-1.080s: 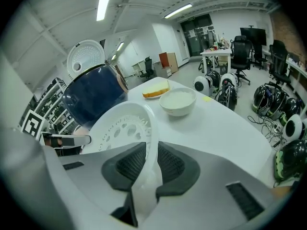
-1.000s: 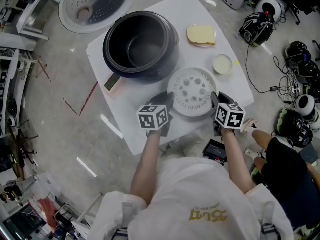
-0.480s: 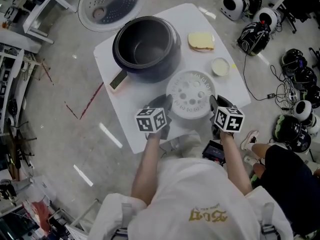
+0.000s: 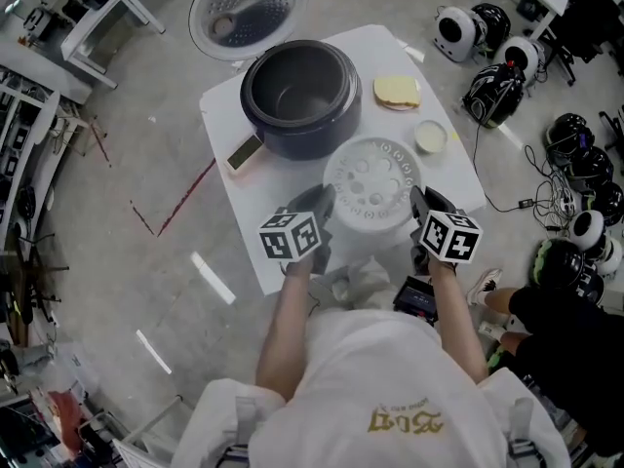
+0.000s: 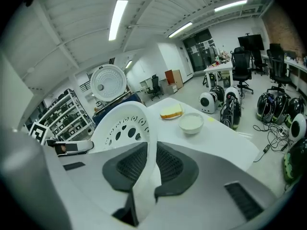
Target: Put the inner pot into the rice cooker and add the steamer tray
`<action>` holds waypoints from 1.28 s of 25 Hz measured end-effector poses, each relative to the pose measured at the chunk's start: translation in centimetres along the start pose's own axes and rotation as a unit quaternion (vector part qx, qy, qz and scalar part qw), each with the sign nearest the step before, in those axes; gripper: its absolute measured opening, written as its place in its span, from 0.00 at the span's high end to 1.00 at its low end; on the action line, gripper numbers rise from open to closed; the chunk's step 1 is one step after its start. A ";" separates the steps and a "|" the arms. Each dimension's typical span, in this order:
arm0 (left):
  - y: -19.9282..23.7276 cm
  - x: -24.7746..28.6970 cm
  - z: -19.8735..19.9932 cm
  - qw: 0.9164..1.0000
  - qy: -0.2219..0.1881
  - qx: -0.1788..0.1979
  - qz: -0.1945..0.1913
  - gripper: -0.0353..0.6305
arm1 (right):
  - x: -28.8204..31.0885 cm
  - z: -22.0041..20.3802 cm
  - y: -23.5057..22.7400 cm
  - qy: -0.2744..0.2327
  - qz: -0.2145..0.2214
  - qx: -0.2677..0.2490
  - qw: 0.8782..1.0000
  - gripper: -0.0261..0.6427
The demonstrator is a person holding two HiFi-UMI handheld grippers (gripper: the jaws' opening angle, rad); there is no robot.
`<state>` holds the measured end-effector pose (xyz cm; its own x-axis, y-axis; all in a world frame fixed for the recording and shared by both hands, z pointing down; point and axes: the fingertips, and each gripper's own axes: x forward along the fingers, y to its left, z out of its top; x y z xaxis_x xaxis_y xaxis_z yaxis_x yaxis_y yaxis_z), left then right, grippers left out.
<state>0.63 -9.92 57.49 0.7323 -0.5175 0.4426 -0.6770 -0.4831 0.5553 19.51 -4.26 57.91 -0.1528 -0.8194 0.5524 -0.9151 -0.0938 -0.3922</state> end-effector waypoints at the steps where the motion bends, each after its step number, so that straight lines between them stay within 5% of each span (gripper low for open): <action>1: -0.2 -0.4 0.2 1.000 -0.005 0.000 -0.001 0.86 | -0.3 0.2 0.3 -0.004 0.001 -0.001 1.000 0.86; 11: -1.1 -4.2 2.4 0.997 -0.058 -0.043 -0.027 0.86 | -2.7 2.8 3.8 -0.035 0.036 0.006 0.999 0.87; 32: -1.1 -9.3 10.2 0.984 -0.168 -0.042 -0.035 0.87 | -2.5 9.2 10.4 -0.080 0.109 -0.003 0.991 0.88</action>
<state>-6.17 -11.78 45.58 0.7011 -0.6968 0.1513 -0.6075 -0.4726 0.6384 13.78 -8.39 45.66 -0.2865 -0.8990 0.3312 -0.8689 0.0982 -0.4852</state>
